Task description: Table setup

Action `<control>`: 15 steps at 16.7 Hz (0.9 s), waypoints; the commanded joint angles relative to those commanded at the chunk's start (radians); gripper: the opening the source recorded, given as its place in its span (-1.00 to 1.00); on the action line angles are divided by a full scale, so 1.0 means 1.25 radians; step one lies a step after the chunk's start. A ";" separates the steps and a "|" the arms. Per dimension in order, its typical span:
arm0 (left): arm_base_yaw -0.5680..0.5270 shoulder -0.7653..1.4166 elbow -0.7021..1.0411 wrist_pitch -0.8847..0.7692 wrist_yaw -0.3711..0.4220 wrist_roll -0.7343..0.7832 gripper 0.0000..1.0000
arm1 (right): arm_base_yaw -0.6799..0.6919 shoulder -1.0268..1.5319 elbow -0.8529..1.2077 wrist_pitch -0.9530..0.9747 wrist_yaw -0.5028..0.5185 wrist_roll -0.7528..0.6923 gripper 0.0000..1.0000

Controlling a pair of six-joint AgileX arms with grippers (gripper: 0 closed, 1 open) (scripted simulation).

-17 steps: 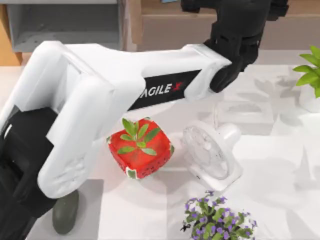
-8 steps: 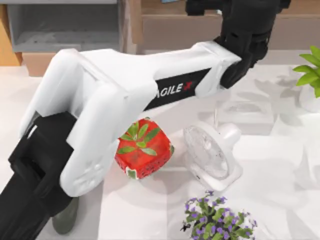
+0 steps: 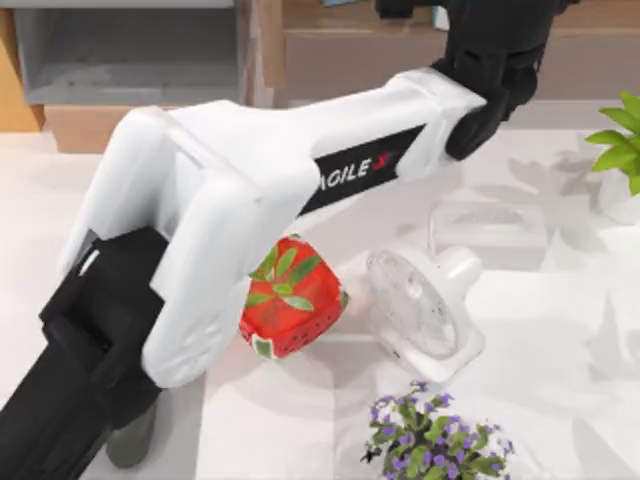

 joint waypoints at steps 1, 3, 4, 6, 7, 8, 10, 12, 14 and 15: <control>0.000 0.001 0.001 -0.001 0.000 0.000 1.00 | 0.000 0.000 0.000 0.000 0.000 0.000 1.00; 0.000 0.001 0.001 -0.001 0.000 0.000 1.00 | 0.000 0.000 0.000 0.000 0.000 0.000 1.00; 0.000 0.001 0.001 -0.001 0.000 0.000 0.85 | 0.000 0.000 0.000 0.000 0.000 0.000 1.00; 0.000 0.001 0.001 -0.001 0.000 0.000 0.55 | 0.000 0.000 0.000 0.000 0.000 0.000 1.00; 0.000 0.001 0.001 -0.001 0.000 0.000 0.40 | 0.000 0.000 0.000 0.000 0.000 0.000 1.00; 0.000 0.001 0.001 -0.001 0.000 0.000 0.25 | 0.000 0.000 0.000 0.000 0.000 0.000 1.00; 0.000 0.001 0.001 -0.001 0.000 0.000 -0.06 | 0.000 0.000 0.000 0.000 0.000 0.000 1.00; 0.000 0.001 0.001 -0.001 0.000 0.000 -0.36 | 0.000 0.000 0.000 0.000 0.000 0.000 1.00; 0.000 0.001 0.001 -0.001 0.000 0.000 -0.66 | 0.000 0.000 0.000 0.000 0.000 0.000 1.00; 0.000 0.001 0.001 -0.001 0.000 0.000 -0.81 | 0.000 0.000 0.000 0.000 0.000 0.000 1.00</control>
